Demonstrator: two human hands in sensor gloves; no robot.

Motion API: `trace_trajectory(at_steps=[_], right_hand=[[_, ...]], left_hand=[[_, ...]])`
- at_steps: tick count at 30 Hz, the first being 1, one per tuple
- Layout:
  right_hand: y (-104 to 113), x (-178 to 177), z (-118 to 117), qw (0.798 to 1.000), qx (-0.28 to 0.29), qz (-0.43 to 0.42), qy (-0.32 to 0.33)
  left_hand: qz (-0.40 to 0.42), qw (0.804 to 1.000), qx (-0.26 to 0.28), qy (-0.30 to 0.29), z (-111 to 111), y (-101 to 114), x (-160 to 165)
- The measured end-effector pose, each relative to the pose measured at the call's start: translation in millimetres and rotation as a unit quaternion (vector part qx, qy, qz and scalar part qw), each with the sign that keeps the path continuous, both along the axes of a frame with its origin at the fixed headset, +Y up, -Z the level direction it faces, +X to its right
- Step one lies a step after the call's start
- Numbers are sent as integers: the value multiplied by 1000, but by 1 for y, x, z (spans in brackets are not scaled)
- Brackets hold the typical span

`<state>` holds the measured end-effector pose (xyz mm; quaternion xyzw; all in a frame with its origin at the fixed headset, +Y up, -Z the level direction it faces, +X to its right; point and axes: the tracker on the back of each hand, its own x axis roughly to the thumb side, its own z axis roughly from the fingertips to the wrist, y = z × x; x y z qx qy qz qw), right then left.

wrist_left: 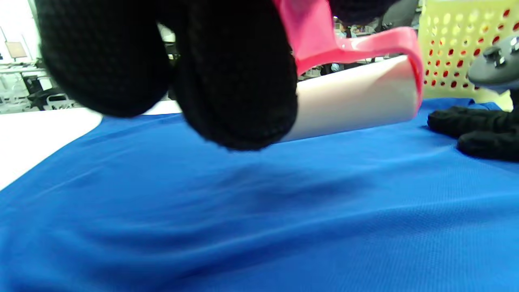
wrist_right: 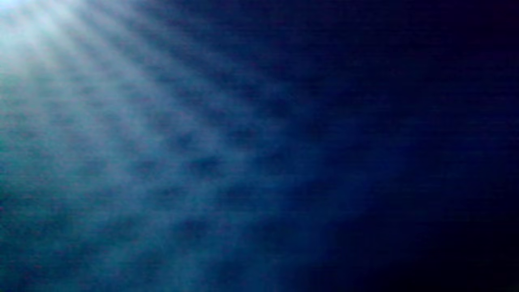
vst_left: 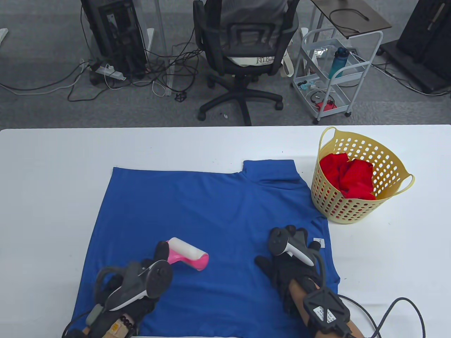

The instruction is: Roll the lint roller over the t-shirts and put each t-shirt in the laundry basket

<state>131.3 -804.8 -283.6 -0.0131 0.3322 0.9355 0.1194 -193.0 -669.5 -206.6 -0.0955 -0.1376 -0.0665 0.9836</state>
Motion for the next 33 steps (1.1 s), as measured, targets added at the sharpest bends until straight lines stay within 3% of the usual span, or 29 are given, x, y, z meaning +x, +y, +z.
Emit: trace_trajectory(at_steps=[5,7,15,20,25,29,33], right_hand=[[0,0,0,1000,0,0,0],[0,0,0,1000,0,-1,0],[0,0,0,1000,-2,-3,2],[0,0,0,1000,-3,-3,2],[0,-1,0,1000,-4,-3,3],[0,-1,0,1000,-4,-3,3],[-1,0,0,1000,-4,-3,5]], left_hand=[[-44,999,-13,9,-39,-38,41],[-53,998,19,11,-57,-45,54],[-60,996,12,68,-136,-53,115],[-81,991,31,104,-168,-60,143],[-73,990,9,119,-173,-58,144],[-137,989,14,56,-147,-48,133],[-105,994,-35,22,-118,-36,108]])
